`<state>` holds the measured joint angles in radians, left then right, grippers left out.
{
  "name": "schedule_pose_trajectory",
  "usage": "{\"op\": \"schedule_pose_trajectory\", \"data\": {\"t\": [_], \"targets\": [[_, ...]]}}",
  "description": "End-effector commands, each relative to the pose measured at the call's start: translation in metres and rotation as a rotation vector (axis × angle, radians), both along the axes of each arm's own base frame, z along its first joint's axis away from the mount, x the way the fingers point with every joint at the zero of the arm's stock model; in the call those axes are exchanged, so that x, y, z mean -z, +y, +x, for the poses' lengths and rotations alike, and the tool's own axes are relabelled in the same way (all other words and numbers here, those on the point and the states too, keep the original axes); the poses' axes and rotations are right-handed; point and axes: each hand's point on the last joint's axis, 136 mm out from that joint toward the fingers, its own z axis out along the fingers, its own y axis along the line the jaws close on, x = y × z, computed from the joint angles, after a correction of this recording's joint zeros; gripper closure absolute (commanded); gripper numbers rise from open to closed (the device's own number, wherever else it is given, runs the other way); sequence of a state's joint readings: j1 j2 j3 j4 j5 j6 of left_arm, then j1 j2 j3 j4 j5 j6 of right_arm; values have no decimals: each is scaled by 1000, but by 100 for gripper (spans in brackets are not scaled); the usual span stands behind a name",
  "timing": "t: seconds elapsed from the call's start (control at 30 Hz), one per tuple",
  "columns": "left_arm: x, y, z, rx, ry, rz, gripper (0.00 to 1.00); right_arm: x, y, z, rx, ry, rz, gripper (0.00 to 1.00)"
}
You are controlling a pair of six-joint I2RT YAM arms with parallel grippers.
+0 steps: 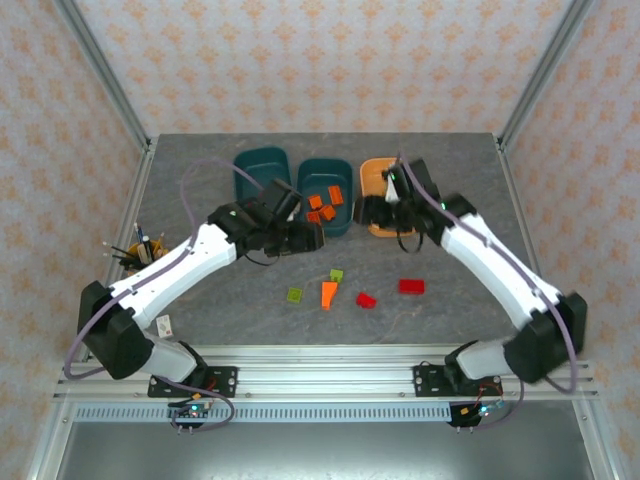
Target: Sort the legos into containers by color
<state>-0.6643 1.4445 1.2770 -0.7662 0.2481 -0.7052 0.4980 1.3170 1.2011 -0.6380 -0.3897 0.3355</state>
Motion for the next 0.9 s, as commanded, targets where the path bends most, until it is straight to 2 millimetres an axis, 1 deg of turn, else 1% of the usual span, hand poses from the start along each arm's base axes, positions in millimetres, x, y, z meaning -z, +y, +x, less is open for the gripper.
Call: {"op": "schedule_pose_trajectory", "data": {"t": [0.0,0.07,0.13,0.2,0.27,0.33,0.43,0.63,0.7,0.8,0.87], "targets": [[42,-5,-22,55,92,119,27,3,26,-53,-165,13,192,27],[56,-19,-28,78,112,138,28,15,19,-85,-194,46,194,23],[67,-30,-31,103,126,167,28,26,9,-106,-188,83,183,20],[78,-38,-35,127,141,208,29,32,-2,-120,-169,105,175,17],[91,-42,-36,138,157,264,32,35,-11,-129,-149,114,169,16],[102,-41,-38,138,173,313,35,35,-15,-132,-133,113,168,15],[116,-41,-40,144,193,368,40,34,-20,-133,-107,103,164,15],[135,-55,-42,178,219,401,52,35,-22,-128,-80,93,162,16],[147,-54,-43,178,236,433,56,35,-22,-127,-74,91,163,16],[153,-51,-43,175,238,457,64,36,-21,-126,-77,93,161,17],[154,-51,-42,177,237,461,66,37,-20,-125,-78,93,160,17]]}}
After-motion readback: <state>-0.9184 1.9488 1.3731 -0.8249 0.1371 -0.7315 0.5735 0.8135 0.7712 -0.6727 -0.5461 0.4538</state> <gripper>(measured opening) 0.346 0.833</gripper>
